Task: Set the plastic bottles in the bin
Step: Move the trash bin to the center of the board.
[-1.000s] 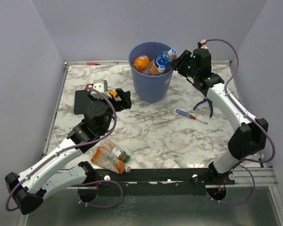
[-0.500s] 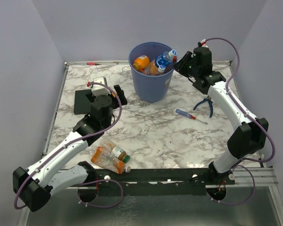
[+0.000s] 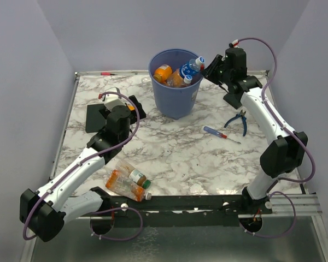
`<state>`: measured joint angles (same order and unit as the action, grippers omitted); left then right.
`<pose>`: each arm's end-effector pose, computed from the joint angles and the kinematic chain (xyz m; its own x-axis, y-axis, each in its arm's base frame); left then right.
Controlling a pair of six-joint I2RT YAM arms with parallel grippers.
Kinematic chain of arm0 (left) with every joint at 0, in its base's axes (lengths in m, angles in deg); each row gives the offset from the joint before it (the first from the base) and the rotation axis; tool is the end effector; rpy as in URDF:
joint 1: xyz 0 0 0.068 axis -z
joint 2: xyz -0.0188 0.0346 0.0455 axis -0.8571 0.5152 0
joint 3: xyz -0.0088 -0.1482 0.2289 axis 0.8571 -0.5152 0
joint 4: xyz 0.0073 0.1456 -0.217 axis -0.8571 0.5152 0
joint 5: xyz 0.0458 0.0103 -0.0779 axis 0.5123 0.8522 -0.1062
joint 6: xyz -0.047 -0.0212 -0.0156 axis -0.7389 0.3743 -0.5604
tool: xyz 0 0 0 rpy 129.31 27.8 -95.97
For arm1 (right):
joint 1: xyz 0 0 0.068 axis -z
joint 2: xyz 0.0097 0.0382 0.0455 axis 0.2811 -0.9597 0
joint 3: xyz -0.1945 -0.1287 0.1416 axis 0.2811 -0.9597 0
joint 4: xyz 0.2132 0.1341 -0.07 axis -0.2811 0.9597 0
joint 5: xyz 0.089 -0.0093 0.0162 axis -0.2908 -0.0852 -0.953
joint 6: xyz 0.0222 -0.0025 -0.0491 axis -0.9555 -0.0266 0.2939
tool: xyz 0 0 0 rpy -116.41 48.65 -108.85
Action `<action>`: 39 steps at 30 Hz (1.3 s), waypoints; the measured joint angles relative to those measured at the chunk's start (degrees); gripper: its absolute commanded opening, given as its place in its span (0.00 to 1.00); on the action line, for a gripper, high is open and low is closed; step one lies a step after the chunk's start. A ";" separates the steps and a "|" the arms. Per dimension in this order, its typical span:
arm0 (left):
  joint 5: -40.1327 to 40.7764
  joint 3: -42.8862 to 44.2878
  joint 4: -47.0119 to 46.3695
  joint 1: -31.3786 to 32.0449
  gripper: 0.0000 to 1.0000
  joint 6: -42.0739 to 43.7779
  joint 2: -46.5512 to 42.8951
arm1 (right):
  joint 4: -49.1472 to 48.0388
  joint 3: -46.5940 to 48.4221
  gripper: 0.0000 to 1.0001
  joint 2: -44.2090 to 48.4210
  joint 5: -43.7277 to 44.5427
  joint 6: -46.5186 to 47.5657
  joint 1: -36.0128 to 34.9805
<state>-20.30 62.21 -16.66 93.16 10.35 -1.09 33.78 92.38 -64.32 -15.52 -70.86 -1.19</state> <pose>0.2057 -0.1148 0.3286 -0.1952 -0.3791 -0.9045 -0.1215 0.9245 -0.3613 0.3797 0.1207 0.3844 -0.4964 0.4747 -0.7268 -0.0302 0.8273 0.5609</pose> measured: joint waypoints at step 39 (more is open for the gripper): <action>-1.70 -2.86 -1.11 -1.11 0.99 -1.73 -1.20 | 19.17 12.20 0.00 -5.44 0.52 3.89 7.17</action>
<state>-22.01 59.34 -17.77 92.05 8.62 -2.30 52.95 104.58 -69.76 -14.99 -66.97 5.97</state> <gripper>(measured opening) 0.990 0.037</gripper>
